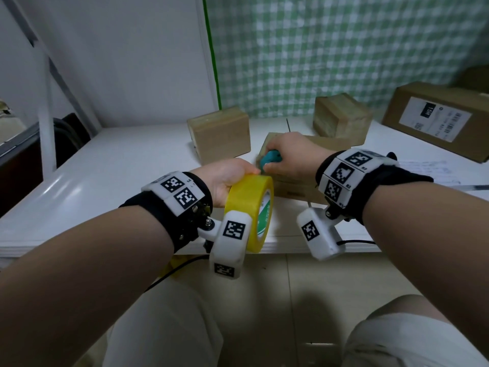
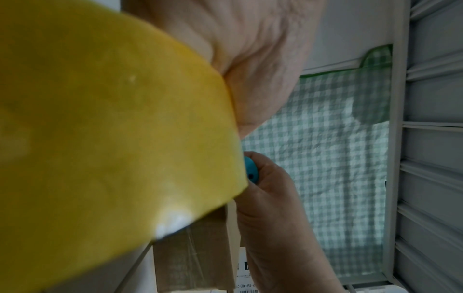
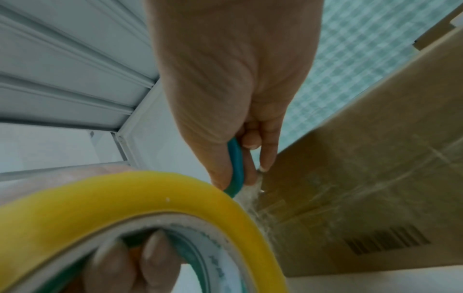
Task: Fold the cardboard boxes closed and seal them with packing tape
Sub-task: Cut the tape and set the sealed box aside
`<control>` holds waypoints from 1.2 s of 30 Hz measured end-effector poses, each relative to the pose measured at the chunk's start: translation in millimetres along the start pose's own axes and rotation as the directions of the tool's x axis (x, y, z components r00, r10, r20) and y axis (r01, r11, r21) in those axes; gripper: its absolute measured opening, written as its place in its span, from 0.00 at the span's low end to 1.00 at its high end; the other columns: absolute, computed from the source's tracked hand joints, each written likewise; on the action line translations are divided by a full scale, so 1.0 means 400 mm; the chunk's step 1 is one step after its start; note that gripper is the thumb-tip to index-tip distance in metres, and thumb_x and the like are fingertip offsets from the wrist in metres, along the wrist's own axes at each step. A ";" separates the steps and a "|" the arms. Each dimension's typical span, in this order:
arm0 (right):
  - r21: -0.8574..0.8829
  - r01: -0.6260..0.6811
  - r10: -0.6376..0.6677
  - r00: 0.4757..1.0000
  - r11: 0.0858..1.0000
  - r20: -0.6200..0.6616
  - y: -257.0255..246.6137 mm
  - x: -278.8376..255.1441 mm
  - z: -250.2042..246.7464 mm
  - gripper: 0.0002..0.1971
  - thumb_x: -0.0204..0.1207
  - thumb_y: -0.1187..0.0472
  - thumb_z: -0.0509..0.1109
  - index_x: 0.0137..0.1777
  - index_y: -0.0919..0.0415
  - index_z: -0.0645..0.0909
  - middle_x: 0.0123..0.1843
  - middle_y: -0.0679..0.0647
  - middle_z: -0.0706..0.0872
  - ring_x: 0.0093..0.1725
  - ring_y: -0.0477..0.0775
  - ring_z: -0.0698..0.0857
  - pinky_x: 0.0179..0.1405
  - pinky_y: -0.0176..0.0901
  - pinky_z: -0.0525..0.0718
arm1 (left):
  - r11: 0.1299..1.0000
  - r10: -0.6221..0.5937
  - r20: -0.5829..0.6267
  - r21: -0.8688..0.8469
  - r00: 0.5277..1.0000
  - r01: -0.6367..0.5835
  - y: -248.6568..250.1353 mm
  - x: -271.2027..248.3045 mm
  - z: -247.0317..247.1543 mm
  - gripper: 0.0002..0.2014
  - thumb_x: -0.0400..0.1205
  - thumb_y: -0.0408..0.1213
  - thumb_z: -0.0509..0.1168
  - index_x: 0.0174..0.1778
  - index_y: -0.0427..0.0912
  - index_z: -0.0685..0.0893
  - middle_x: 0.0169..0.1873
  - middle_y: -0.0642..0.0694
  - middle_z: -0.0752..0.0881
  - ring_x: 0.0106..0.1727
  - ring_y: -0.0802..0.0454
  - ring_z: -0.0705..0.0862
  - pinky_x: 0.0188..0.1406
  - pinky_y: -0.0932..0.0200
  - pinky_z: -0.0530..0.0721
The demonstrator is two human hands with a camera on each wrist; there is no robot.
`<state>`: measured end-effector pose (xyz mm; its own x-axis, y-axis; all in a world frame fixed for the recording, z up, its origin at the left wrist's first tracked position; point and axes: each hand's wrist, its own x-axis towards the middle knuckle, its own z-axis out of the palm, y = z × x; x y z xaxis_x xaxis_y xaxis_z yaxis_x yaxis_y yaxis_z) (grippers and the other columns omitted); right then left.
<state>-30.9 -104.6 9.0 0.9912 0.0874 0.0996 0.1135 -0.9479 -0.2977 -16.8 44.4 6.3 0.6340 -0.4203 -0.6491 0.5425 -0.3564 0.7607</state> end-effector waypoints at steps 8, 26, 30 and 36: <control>-0.041 0.004 -0.002 0.999 0.999 0.035 -0.009 0.009 0.018 0.16 0.76 0.53 0.70 0.60 0.60 0.82 0.57 0.60 0.83 0.56 0.58 0.81 0.47 0.43 0.76 | 1.000 -0.011 0.027 -0.019 1.000 0.011 -0.002 0.000 -0.008 0.11 0.86 0.37 0.55 0.47 0.34 0.78 0.36 0.38 0.80 0.35 0.45 0.80 0.28 0.54 0.87; -0.167 0.049 -0.027 0.991 0.985 0.132 -0.021 -0.006 -0.007 0.16 0.80 0.58 0.64 0.66 0.60 0.78 0.64 0.61 0.80 0.62 0.60 0.79 0.47 0.42 0.72 | 1.000 -0.003 -0.036 0.027 0.999 0.004 0.001 -0.013 -0.019 0.11 0.86 0.38 0.57 0.46 0.33 0.79 0.37 0.37 0.81 0.36 0.44 0.81 0.36 0.51 0.85; -0.190 0.054 -0.024 0.987 0.980 0.159 -0.025 -0.007 -0.009 0.15 0.81 0.59 0.63 0.66 0.60 0.78 0.63 0.61 0.80 0.60 0.60 0.80 0.47 0.43 0.73 | 0.999 -0.009 -0.019 0.039 1.000 0.010 0.002 -0.019 -0.019 0.12 0.86 0.38 0.56 0.46 0.33 0.79 0.37 0.36 0.82 0.36 0.43 0.82 0.32 0.53 0.86; -0.253 0.081 -0.032 0.981 0.964 0.193 -0.038 -0.009 -0.016 0.15 0.82 0.60 0.62 0.66 0.62 0.77 0.64 0.62 0.79 0.61 0.61 0.79 0.47 0.43 0.74 | 0.996 -0.021 -0.029 0.084 0.999 0.024 0.005 -0.028 -0.025 0.12 0.85 0.39 0.57 0.46 0.34 0.79 0.37 0.36 0.83 0.36 0.43 0.83 0.34 0.51 0.86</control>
<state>-36.6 -92.5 19.1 0.9816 0.1752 -0.0763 0.1726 -0.9842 -0.0391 -17.5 56.7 15.1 0.6382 -0.3881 -0.6649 0.5091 -0.4350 0.7427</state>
